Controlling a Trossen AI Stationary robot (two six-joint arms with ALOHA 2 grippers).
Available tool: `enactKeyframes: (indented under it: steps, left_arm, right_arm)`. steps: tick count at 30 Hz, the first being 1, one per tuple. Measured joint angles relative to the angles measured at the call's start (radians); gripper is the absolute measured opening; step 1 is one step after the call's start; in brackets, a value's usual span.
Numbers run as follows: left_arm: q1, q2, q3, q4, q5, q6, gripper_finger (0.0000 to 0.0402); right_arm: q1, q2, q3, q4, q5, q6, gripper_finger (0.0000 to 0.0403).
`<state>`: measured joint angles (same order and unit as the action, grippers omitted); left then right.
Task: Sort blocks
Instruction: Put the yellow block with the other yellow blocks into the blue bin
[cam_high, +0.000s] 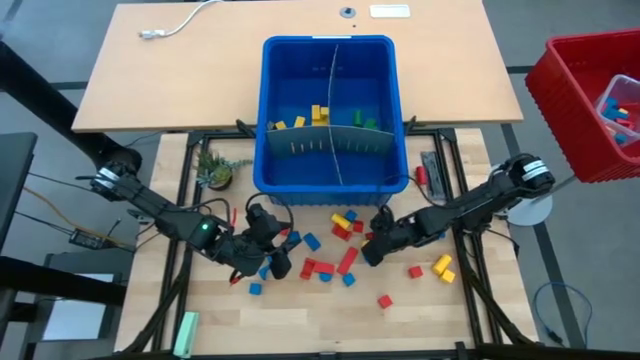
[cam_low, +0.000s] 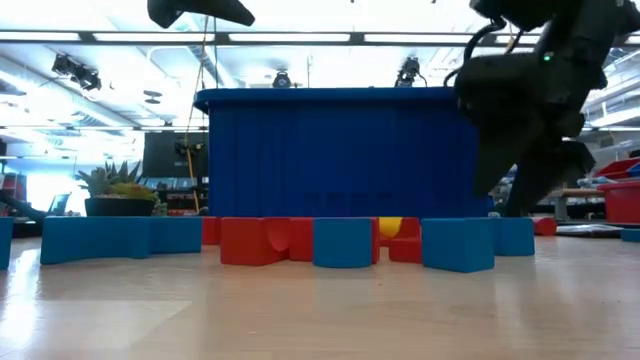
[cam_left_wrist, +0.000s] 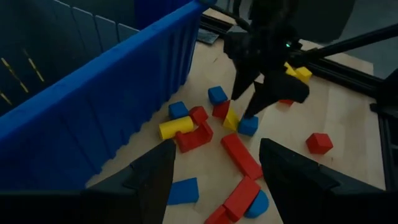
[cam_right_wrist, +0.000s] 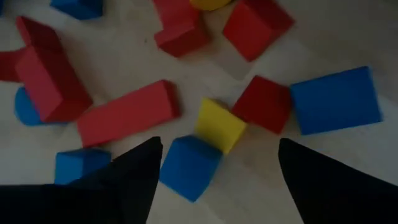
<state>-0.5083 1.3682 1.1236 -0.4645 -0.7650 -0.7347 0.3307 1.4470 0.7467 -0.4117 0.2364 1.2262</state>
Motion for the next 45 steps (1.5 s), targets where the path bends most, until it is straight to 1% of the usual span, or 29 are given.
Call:
enactKeyframes:
  steps: [6,9,13,18,21,27,35,38,41,45]
  left_arm:
    - [0.003,0.0,0.0,-0.004,0.0,0.002,0.0243]
    - [0.005,0.0,0.0,-0.004,-0.002,0.014,0.0243]
    - [0.005,0.0,0.0,-0.001,-0.004,0.026,0.0243]
    - [0.005,0.0,0.0,-0.002,-0.004,0.027,0.0243]
    - [0.005,0.0,0.0,-0.002,-0.004,0.027,0.0243]
    - [0.005,0.0,0.0,-0.002,-0.005,0.027,0.0243]
    - [0.005,0.0,0.0,-0.002,-0.005,0.027,0.0243]
    - [0.005,0.0,0.0,-0.002,-0.005,0.027,0.0243]
    - [0.005,0.0,0.0,-0.002,-0.006,0.027,0.0243]
    - [0.005,0.0,0.0,-0.002,-0.006,0.027,0.0243]
  right_arm:
    - [0.002,0.086,0.0,0.112,0.003,0.027,0.0305]
    - [0.001,0.13,0.0,0.135,0.008,0.028,0.0299]
    - [-0.004,0.169,0.003,0.149,0.049,0.043,0.029]
    - [-0.004,0.182,0.003,0.164,0.129,0.064,0.0277]
    - [-0.012,0.185,0.003,0.158,0.135,0.058,0.0262]
    - [-0.013,0.186,0.001,0.145,0.129,0.036,0.0217]
    - [-0.014,0.186,0.0,0.136,0.123,0.003,0.0143]
    - [-0.014,0.175,-0.001,0.143,0.108,-0.021,0.0125]
    - [-0.013,0.136,-0.005,0.126,0.1,-0.048,0.0117]
    - [-0.012,0.03,-0.005,0.138,0.121,-0.1,0.0106]
